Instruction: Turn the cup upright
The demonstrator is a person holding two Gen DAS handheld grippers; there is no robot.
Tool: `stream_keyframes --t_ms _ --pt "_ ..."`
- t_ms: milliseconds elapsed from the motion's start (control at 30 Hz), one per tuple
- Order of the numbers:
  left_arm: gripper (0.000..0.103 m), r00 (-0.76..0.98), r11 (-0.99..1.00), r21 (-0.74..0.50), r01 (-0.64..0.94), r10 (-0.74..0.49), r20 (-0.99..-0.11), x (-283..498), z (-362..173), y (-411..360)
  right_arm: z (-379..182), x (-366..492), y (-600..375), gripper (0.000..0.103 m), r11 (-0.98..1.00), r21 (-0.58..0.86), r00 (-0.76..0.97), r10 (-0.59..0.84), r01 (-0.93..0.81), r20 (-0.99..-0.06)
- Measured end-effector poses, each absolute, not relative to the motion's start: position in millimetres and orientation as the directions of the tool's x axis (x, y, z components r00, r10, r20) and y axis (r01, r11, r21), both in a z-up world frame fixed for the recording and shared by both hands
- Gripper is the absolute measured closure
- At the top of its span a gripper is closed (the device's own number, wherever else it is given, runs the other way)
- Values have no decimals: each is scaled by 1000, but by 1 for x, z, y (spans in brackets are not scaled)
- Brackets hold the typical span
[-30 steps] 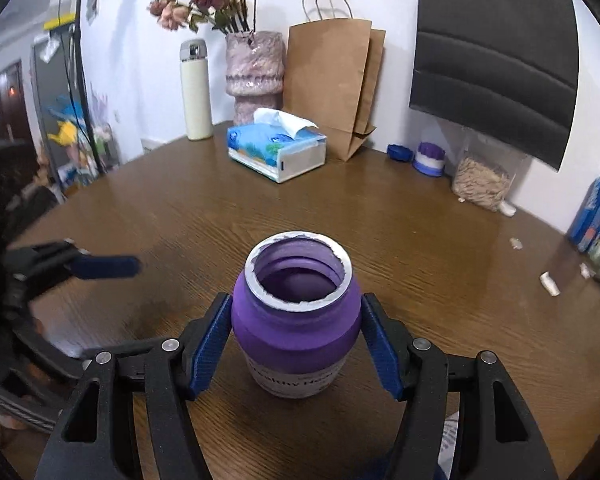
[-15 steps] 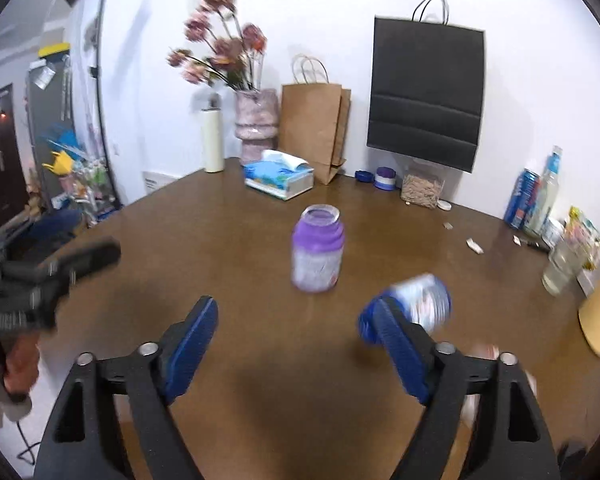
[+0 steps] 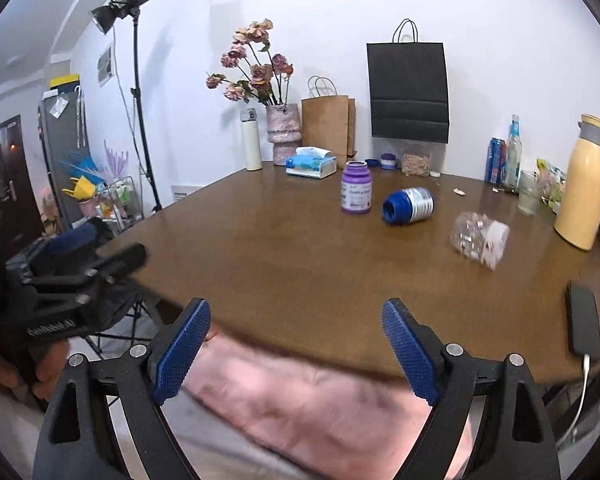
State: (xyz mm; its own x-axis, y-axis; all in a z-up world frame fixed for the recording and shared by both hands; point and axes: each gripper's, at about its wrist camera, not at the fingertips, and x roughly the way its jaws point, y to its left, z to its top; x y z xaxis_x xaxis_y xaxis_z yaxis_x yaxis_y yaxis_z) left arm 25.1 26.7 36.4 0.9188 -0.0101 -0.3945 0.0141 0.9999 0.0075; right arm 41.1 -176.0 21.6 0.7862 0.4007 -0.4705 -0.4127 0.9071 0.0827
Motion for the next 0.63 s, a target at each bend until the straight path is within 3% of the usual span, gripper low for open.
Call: stream_keyframes --t_ms 167,633 --pt "0 939 1000 19 21 -14 -343 11 37 21 18 33 -172 12 902 63 793 407 -427 -454" --pt "0 944 1000 7 22 -18 -330 6 37 25 17 30 -177 12 912 92 801 396 -400 -448"
